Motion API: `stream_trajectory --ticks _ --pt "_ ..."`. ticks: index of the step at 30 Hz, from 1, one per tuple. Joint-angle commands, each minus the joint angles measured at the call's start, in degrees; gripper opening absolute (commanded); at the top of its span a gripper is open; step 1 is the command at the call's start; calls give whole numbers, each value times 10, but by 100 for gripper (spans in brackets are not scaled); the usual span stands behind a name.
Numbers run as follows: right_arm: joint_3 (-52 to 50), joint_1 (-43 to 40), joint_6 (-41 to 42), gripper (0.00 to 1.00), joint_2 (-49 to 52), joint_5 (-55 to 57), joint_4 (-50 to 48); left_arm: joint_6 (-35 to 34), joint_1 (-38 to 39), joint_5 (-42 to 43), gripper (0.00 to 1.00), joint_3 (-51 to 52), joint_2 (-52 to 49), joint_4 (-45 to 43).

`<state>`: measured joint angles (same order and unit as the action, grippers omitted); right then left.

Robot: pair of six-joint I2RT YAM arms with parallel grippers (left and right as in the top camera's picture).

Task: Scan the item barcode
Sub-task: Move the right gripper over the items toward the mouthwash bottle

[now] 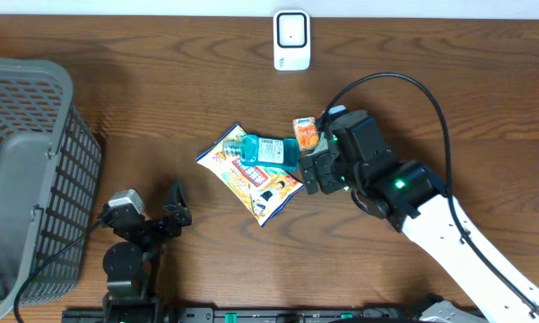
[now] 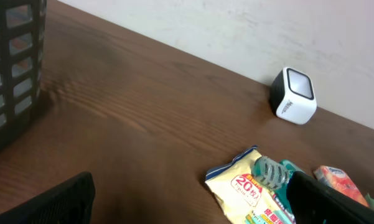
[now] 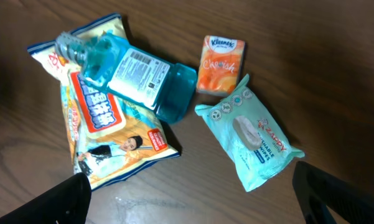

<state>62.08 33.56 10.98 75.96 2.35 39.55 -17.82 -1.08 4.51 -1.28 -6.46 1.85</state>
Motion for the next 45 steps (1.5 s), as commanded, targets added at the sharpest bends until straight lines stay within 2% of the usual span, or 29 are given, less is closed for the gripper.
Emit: stream_trajectory --ticks 1,13,23,27,38,45 --pt "11 4 -16 99 0 -5 -21 -1 -2 2 97 10 -6 18" --pt "11 4 -57 99 18 1 -63 -1 -2 2 97 10 -6 18" --pt "11 -4 97 99 42 38 -57 -1 -2 2 97 10 12 17" --pt "11 -3 102 99 43 55 -58 -1 -2 2 97 10 61 17" --pt "11 -4 81 99 111 78 -70 -1 -2 2 97 10 60 17" --pt "12 -7 128 99 140 78 -78 -1 -2 2 97 10 59 17"
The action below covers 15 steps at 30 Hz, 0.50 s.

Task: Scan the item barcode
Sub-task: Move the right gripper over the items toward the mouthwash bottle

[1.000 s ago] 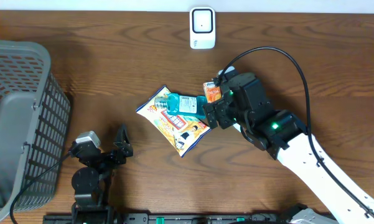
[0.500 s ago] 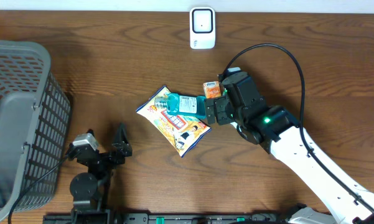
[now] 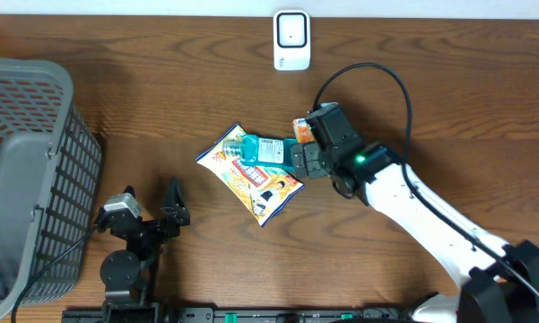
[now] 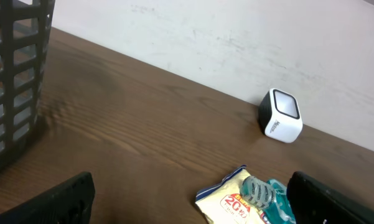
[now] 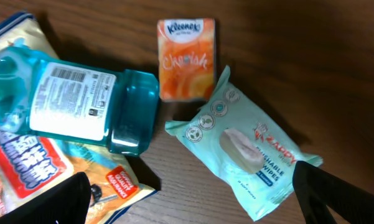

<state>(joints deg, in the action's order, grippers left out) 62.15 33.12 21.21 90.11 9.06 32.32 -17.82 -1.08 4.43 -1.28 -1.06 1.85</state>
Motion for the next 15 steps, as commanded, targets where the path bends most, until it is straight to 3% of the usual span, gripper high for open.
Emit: stream_trajectory --ticks 1,5,8,10,13,14,15 --pt "13 -2 26 99 -5 8 -7 -1 -2 2 97 10 4 17" --pt "21 -2 -18 99 -10 -65 -25 -1 -2 2 97 10 4 17" --pt "20 -2 -165 99 -9 -203 -44 -1 -2 2 97 10 4 17" --pt "20 -2 -257 98 -9 -233 -50 -1 -2 2 97 10 4 17" --pt "20 -2 -278 66 -9 -211 -90 -1 -2 2 97 10 4 17" --pt "20 -2 -278 66 -9 -210 -105 -1 -2 2 97 10 4 17" --pt "20 -2 -277 77 -9 -212 -124 -1 -2 2 97 10 4 17"
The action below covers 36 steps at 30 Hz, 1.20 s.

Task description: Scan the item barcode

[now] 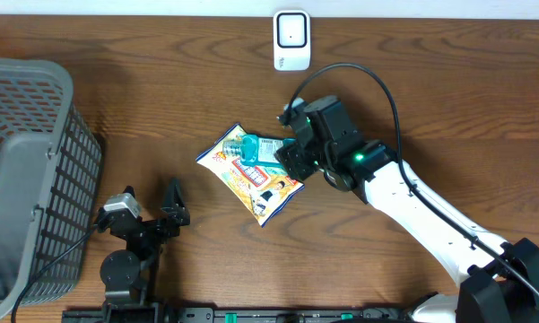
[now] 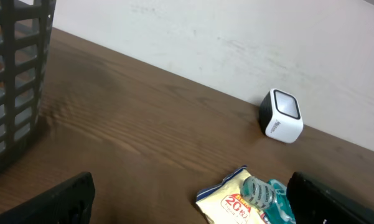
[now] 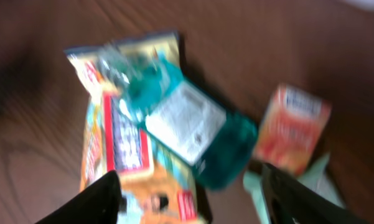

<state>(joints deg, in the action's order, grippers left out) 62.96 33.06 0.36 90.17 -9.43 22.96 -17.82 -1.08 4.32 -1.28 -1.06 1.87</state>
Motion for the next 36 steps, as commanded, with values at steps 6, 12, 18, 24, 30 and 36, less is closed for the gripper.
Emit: stream_trajectory --ticks 6,12,18,24,30,36 --pt "12 -1 -141 99 0 -141 -103 -1 -2 3 97 10 4 17" --pt "70 5 -169 99 57 -184 -97 -1 -2 3 97 10 4 17" --pt "227 19 -258 99 171 -184 49 -1 -2 3 97 10 4 17" --pt "326 23 -330 99 256 -196 178 -1 -2 3 97 10 4 17" --pt "334 45 -352 95 303 -168 179 -1 -2 3 97 10 4 17" --pt "334 67 -352 92 318 -123 133 -1 -2 3 97 10 4 17"
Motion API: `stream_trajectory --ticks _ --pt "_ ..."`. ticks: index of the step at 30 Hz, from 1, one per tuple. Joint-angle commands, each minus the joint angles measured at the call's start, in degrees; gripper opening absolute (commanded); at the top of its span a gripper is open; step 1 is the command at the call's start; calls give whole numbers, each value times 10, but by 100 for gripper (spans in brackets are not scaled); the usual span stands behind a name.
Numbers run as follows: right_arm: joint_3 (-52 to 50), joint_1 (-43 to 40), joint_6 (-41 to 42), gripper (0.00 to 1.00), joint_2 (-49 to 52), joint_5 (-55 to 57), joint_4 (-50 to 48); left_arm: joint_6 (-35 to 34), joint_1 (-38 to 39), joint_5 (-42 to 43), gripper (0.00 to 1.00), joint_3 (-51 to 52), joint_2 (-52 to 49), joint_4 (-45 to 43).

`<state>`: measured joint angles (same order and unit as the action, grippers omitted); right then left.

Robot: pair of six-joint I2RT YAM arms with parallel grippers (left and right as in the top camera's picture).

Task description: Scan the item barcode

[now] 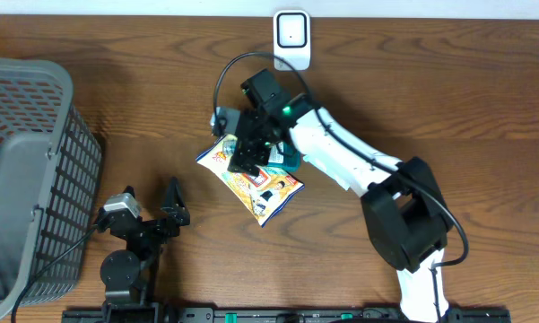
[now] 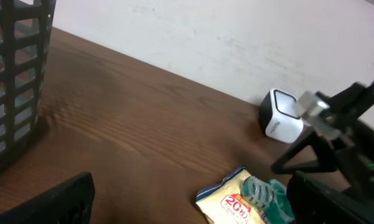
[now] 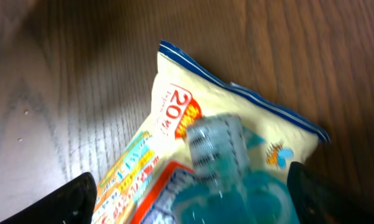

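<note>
A teal mouthwash bottle [image 3: 249, 193] with a clear cap [image 3: 213, 145] lies on a yellow snack bag [image 3: 174, 106] at mid-table. My right gripper [image 3: 196, 196] is open and low over the bottle, one finger on each side of its neck end. The overhead view shows that gripper [image 1: 248, 152] over the bag [image 1: 269, 193]. The white barcode scanner [image 1: 291, 40] stands at the table's far edge, and appears too in the left wrist view [image 2: 283, 116]. My left gripper [image 1: 151, 205] rests open near the front edge, holding nothing.
A grey mesh basket [image 1: 27, 170] fills the left side of the table. The right arm [image 1: 341, 166] reaches across the middle and covers the spot to the right of the bottle. A wall [image 2: 236, 43] runs behind the scanner.
My right gripper has moved left from the bottle's label end to its cap end and come lower over it. The left arm has not moved.
My right gripper first hung to the right of the pile, with an orange tissue pack and a teal wipes pack below it. It then stood over those packs, then over the bottle's base, and now over the cap. It stayed open throughout.
</note>
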<state>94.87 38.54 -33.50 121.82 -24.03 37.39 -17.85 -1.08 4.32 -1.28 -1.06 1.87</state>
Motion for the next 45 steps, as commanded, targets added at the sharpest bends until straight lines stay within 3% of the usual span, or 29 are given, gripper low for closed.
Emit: stream_trajectory --ticks 1,15,35,45 --pt "15 13 -13 91 2 27 -18 0 -2 3 97 10 4 17" --pt "15 15 7 75 48 60 -66 0 -2 3 97 10 4 17" --pt "14 7 44 28 49 100 -67 0 -2 3 97 10 4 17" --pt "74 8 74 22 31 113 -6 0 -2 3 97 10 4 17"
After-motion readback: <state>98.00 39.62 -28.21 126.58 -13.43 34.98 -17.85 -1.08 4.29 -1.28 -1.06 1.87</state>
